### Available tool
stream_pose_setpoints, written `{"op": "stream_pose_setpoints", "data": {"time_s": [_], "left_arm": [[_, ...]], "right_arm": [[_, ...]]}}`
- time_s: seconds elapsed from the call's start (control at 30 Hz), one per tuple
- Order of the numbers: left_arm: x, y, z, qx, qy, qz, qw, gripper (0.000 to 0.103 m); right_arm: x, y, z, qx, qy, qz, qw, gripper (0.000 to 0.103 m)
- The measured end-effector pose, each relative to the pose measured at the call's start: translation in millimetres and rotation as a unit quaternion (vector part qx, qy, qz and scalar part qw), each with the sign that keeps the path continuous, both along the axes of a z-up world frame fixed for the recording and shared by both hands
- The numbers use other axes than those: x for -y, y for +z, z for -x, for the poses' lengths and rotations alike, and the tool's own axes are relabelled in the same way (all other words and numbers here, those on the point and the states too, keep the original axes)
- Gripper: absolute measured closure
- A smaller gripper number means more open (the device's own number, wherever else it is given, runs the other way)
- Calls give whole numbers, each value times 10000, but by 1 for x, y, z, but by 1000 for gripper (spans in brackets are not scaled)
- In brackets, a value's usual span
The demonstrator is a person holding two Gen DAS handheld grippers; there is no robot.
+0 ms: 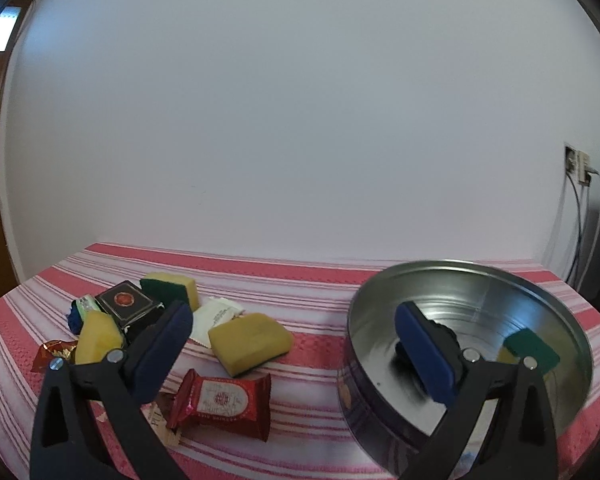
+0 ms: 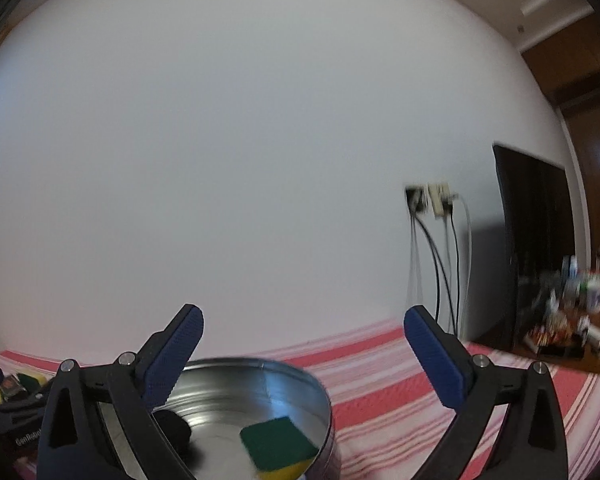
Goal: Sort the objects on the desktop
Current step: 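Open both tools to drop the ball and sponge into the tin, then grasp the brown snack packet with the left tool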
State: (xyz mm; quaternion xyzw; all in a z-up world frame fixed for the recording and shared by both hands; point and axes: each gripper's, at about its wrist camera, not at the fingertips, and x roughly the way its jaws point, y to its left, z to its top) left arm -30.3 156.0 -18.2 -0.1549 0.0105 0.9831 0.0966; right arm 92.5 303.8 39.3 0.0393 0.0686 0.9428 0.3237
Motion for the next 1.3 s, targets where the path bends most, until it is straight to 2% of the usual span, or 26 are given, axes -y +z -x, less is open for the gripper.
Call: {"op": "stream_pose_setpoints", "data": {"time_s": [0.07, 0.33, 0.77, 1.13, 1.3], "left_arm": [[5, 1, -4, 17, -18, -19, 10000, 1], [38, 3, -10, 194, 25, -22, 9998, 1], [118, 0, 10, 401, 718, -2, 9966, 1], [190, -8, 34, 913, 1321, 39, 9870, 1], [224, -18, 50, 1431, 1408, -34, 9796, 1]], "right_arm": [[0, -1, -3, -13, 58, 178, 9998, 1], [24, -2, -10, -101, 367, 307, 9988, 1], [81, -6, 9, 75, 1130, 505, 9923, 1], [136, -12, 36, 315, 1924, 709, 9783, 1], [164, -14, 50, 563, 2303, 650, 9693, 1]]}}
